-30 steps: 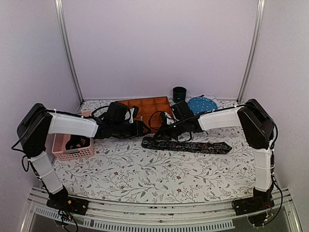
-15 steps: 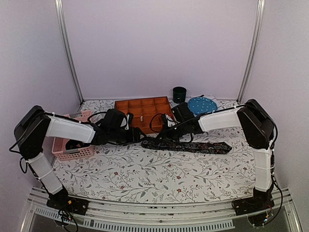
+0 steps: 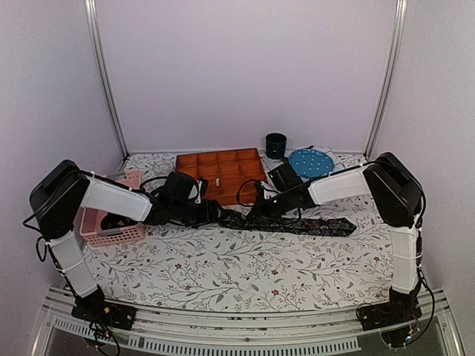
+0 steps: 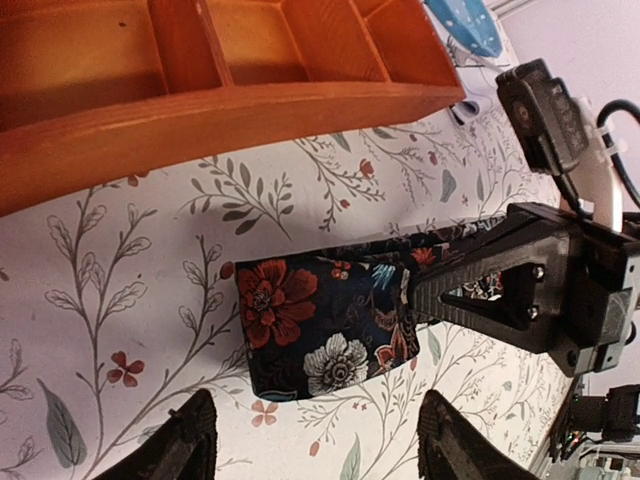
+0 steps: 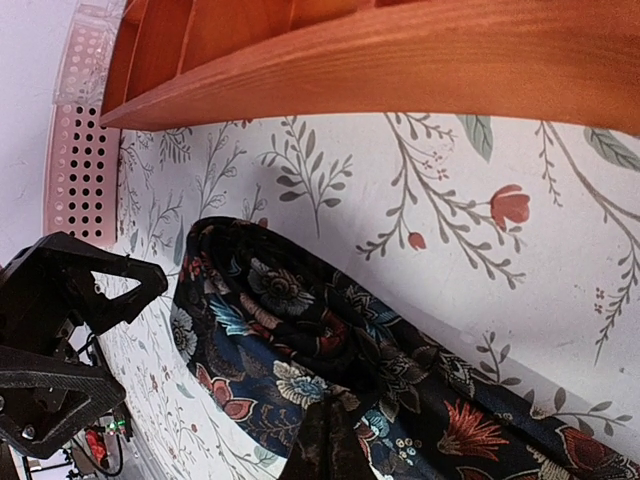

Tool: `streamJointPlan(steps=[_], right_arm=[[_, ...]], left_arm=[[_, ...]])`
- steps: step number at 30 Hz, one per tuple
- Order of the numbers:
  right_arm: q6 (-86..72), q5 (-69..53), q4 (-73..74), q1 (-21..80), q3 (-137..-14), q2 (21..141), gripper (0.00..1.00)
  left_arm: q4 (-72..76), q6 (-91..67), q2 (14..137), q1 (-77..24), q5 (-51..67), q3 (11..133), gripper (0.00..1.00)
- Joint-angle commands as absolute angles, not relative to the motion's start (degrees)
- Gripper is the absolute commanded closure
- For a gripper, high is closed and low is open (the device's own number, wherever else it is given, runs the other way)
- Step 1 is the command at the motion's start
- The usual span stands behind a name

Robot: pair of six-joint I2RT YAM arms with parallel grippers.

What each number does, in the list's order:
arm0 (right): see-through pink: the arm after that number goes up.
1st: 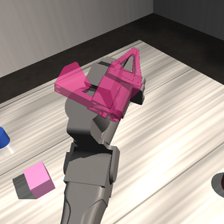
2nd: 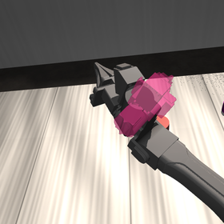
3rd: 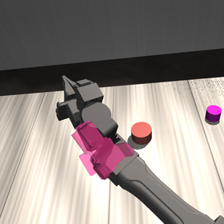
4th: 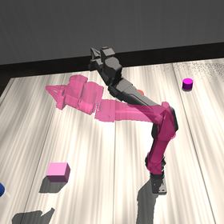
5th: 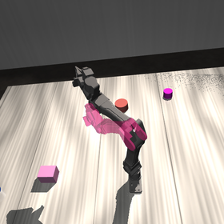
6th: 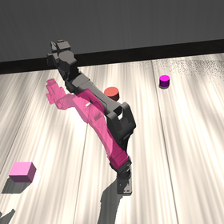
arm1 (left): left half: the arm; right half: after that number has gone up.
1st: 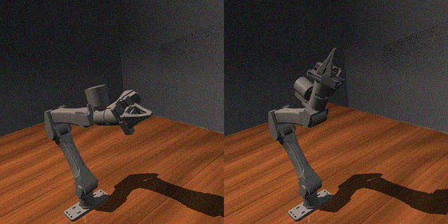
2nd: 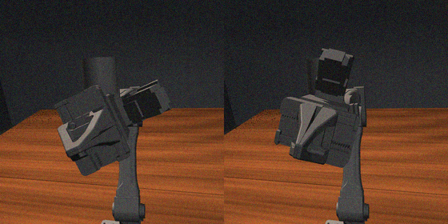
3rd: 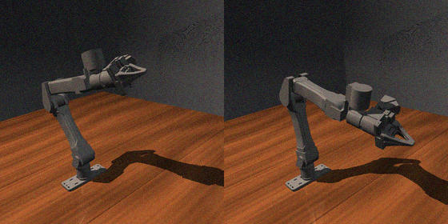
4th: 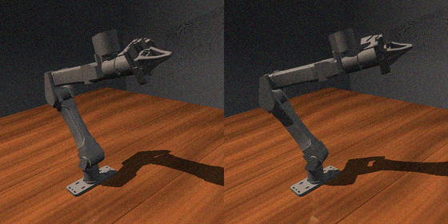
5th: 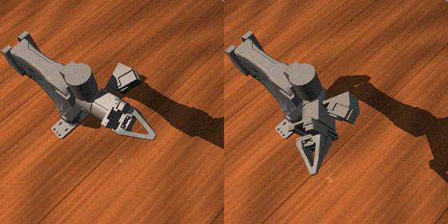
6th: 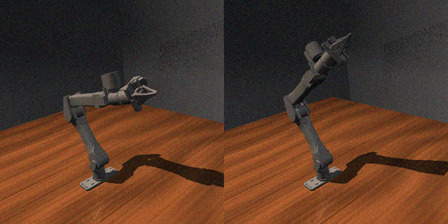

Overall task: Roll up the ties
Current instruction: Roll the tie at the center of the board.

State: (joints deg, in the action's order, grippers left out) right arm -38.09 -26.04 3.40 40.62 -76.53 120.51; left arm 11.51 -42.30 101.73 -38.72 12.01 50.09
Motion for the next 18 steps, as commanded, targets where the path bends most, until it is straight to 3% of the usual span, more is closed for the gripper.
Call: streamJointPlan(steps=[1,10,18], right_arm=[[-37.7,-26.1,2.3,39.8,-74.9,122.6,1.00],[-37.2,-25.7,2.3,39.8,-74.6,122.7,1.00],[-37.5,-20.3,2.4,39.7,-73.5,112.2,0.94]], left_arm=[[13.5,-43.0,103.3,-38.5,13.4,50.6,0.33],[13.4,-43.4,104.9,-38.2,13.4,51.7,0.33],[12.9,-43.4,101.8,-37.9,10.7,49.8,0.33]])
